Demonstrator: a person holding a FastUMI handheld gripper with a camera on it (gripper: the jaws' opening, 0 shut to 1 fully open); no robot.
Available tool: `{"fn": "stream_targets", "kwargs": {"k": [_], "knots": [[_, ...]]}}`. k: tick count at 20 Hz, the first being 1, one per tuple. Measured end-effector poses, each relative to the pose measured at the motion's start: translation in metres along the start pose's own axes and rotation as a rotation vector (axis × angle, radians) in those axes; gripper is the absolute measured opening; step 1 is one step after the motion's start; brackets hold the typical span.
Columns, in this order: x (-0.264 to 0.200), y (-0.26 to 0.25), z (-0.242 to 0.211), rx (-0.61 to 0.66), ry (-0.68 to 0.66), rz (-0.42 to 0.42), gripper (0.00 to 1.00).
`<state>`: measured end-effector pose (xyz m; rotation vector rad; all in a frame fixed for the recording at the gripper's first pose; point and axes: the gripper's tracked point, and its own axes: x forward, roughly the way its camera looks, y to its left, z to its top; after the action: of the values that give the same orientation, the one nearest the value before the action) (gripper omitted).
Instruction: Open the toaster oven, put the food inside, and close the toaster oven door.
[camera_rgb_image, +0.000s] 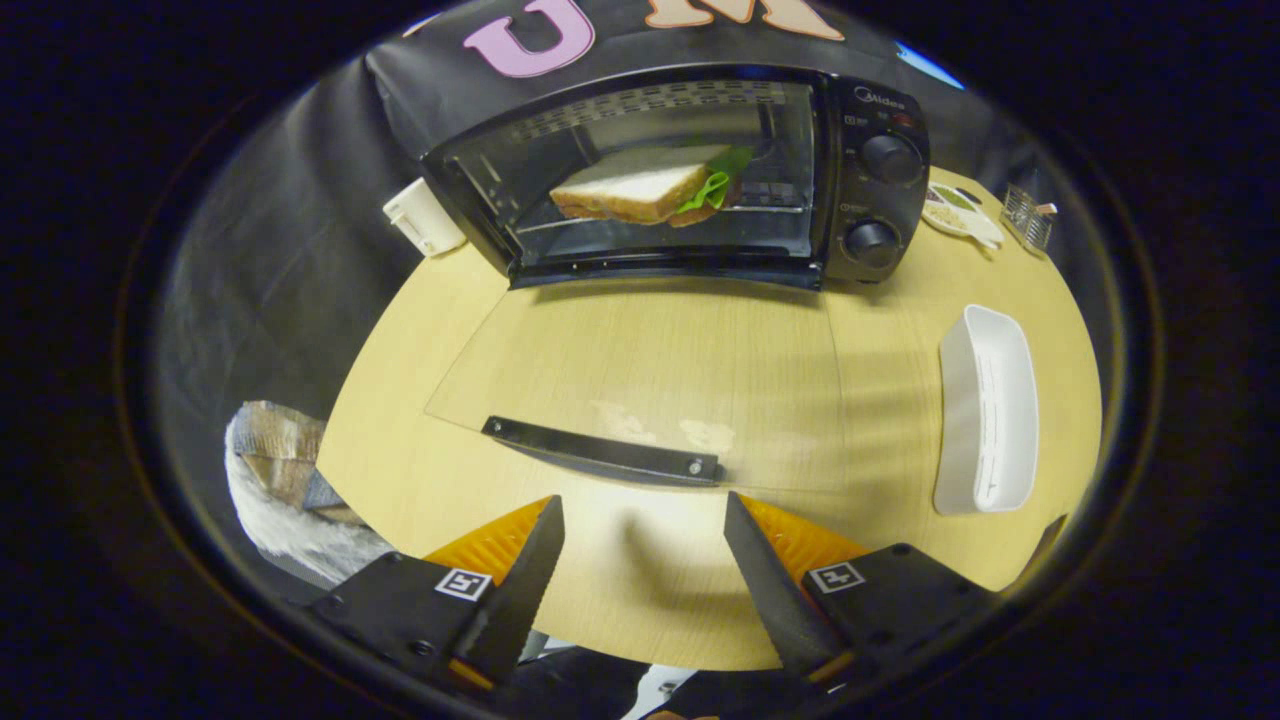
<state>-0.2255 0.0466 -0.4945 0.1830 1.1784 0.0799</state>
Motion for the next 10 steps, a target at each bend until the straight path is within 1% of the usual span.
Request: {"fn": "stream_targets", "kwargs": {"k": [5, 7, 10], "knots": [[-0.01, 0.001, 0.012, -0.042, -0.049, 0.01, 0.99], [-0.019, 0.004, 0.029, -0.041, -0.103, 0.015, 0.99], [-0.034, 0.007, 0.068, -0.049, -0.219, 0.007, 0.99]]}}
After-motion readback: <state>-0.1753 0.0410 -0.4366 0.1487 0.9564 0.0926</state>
